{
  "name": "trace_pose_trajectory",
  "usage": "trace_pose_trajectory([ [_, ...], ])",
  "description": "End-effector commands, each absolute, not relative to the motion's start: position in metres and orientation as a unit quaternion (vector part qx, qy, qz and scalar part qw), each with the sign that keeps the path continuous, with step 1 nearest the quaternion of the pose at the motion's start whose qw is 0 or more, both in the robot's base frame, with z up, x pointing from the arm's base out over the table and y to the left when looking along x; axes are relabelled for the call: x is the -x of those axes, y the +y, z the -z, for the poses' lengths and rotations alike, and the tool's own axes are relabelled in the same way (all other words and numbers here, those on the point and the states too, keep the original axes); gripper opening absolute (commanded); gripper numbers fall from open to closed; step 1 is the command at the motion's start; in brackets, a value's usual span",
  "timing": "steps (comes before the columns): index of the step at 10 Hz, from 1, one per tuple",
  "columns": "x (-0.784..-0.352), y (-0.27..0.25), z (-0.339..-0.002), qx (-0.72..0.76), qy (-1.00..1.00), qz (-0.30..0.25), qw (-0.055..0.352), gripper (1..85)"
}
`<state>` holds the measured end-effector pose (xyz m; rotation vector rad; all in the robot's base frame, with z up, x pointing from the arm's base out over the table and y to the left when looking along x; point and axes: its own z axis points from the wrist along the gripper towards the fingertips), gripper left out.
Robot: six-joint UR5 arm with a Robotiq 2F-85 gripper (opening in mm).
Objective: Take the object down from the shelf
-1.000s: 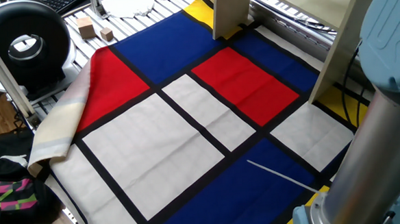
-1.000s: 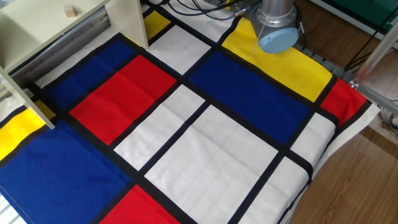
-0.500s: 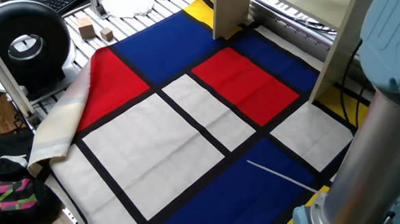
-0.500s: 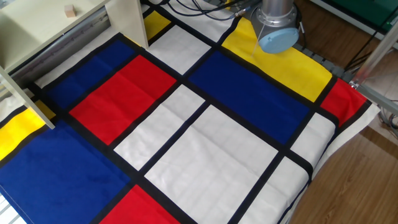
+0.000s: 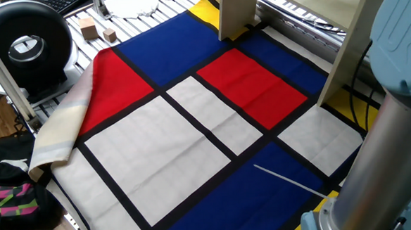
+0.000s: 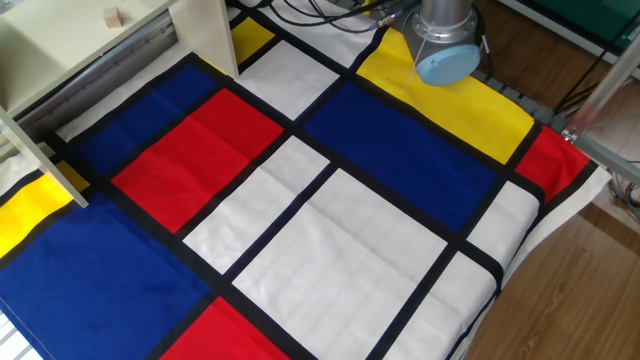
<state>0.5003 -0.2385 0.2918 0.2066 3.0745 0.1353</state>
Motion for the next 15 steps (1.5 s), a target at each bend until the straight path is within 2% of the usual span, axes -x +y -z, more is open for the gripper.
trace_pose_trajectory([
  [1,-0.506,-0.234,-0.294,-0.061,0.996,-0.053,0.040,22.0],
  [6,-0.512,-0.237,-0.294,-0.058,0.996,-0.047,0.053,22.0],
  [9,-0.501,-0.236,-0.294,-0.058,0.997,-0.048,0.031,23.0],
  [15,-0.480,-0.248,-0.328,-0.056,0.997,-0.037,0.034,23.7],
])
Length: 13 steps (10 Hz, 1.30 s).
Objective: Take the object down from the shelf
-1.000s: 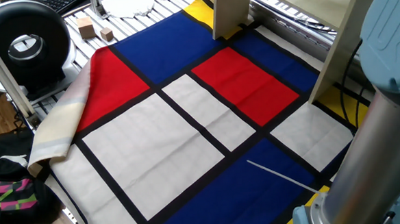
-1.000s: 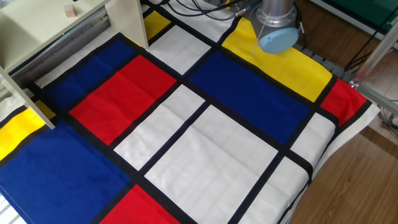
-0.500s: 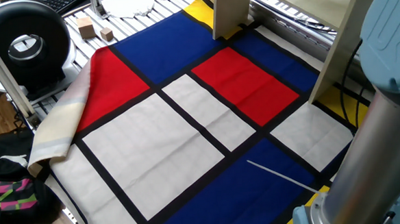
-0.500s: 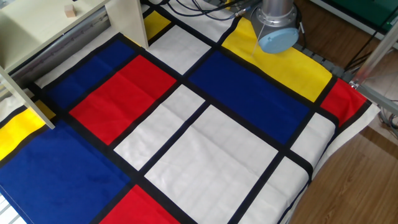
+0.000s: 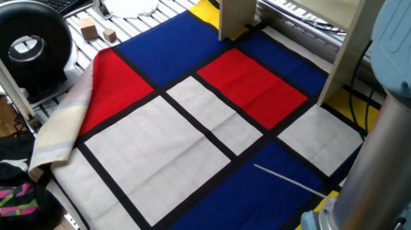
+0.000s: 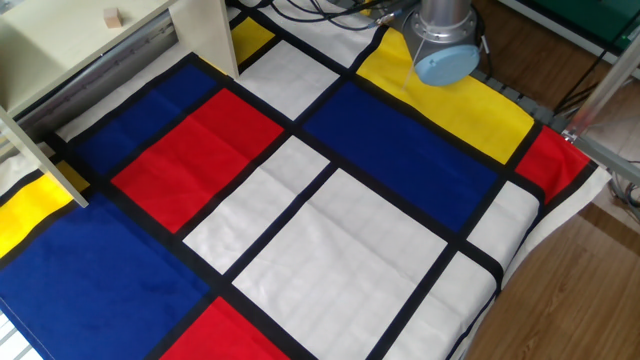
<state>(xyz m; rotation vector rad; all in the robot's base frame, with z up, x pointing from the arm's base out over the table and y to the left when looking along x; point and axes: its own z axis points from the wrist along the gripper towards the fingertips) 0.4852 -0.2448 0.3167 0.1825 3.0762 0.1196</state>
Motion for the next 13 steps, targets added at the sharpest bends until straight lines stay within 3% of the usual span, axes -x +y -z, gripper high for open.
trace_pose_trajectory([
  [1,-0.486,-0.257,-0.323,-0.045,0.998,-0.019,0.039,23.3],
  [8,-0.508,-0.242,-0.308,-0.054,0.997,-0.034,0.050,22.7],
  [10,-0.504,-0.241,-0.308,-0.076,0.996,-0.037,0.042,8.3],
  [13,-0.498,-0.245,-0.307,-0.103,0.994,-0.028,0.029,4.3],
])
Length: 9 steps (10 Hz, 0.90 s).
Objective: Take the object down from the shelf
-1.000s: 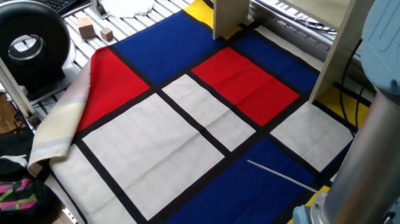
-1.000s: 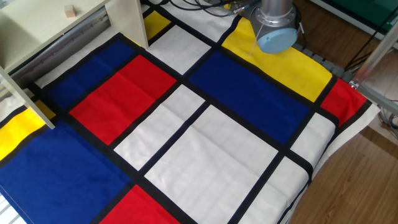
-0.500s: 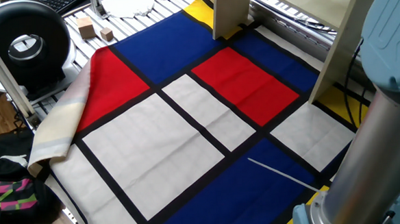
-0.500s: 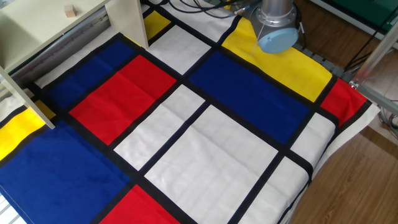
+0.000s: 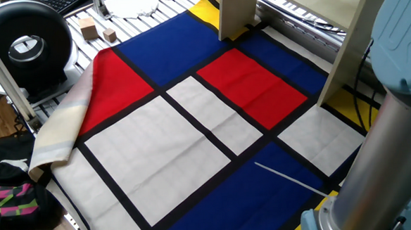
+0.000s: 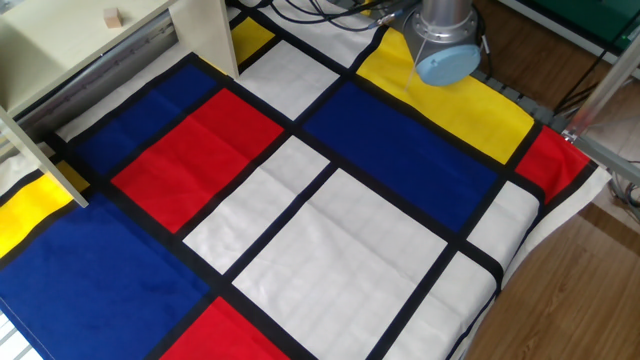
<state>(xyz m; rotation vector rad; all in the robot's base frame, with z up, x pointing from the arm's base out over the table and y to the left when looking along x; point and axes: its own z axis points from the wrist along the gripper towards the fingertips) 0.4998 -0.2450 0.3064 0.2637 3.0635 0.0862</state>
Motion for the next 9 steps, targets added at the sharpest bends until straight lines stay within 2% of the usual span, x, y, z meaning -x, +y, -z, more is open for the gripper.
trace_pose_trajectory([
  [1,-0.500,-0.247,-0.307,-0.103,0.994,-0.025,0.033,5.3],
  [3,-0.514,-0.251,-0.309,-0.108,0.992,-0.021,0.061,7.7],
  [7,-0.543,-0.248,-0.314,-0.129,0.984,-0.034,0.116,6.7],
  [9,-0.547,-0.245,-0.315,-0.130,0.983,-0.042,0.123,6.0],
])
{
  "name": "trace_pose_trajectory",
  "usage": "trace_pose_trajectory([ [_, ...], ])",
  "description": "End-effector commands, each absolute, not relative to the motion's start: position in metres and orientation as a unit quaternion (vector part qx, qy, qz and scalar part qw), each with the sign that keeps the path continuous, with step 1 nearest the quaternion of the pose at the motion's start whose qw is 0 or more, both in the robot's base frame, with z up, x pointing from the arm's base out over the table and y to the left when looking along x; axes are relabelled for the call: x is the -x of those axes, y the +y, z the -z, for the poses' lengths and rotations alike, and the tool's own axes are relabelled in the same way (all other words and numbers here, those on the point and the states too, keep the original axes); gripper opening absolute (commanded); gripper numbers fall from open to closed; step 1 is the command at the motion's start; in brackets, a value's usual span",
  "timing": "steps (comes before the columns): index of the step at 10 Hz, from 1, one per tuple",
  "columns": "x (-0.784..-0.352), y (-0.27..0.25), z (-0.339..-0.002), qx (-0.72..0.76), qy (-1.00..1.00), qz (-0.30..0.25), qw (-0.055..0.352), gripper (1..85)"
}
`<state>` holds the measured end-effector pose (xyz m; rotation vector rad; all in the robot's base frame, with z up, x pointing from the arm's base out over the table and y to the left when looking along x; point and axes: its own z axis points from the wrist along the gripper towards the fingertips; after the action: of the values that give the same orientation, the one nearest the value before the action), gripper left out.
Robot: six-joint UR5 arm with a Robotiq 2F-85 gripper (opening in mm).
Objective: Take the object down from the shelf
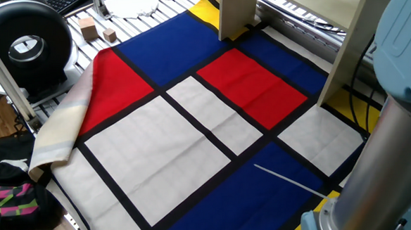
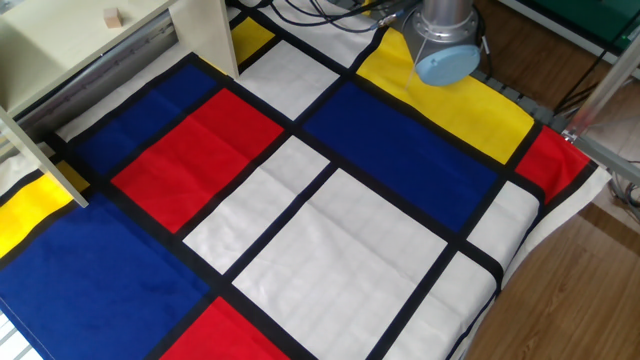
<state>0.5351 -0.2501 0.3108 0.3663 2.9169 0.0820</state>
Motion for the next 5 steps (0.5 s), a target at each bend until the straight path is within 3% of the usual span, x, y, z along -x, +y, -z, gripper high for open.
trace_pose_trajectory([
  [1,-0.5472,-0.2434,-0.3155,-0.124,0.984,-0.044,0.123,6.0],
  [5,-0.5485,-0.2432,-0.3082,-0.078,0.992,-0.035,0.095,17.0],
])
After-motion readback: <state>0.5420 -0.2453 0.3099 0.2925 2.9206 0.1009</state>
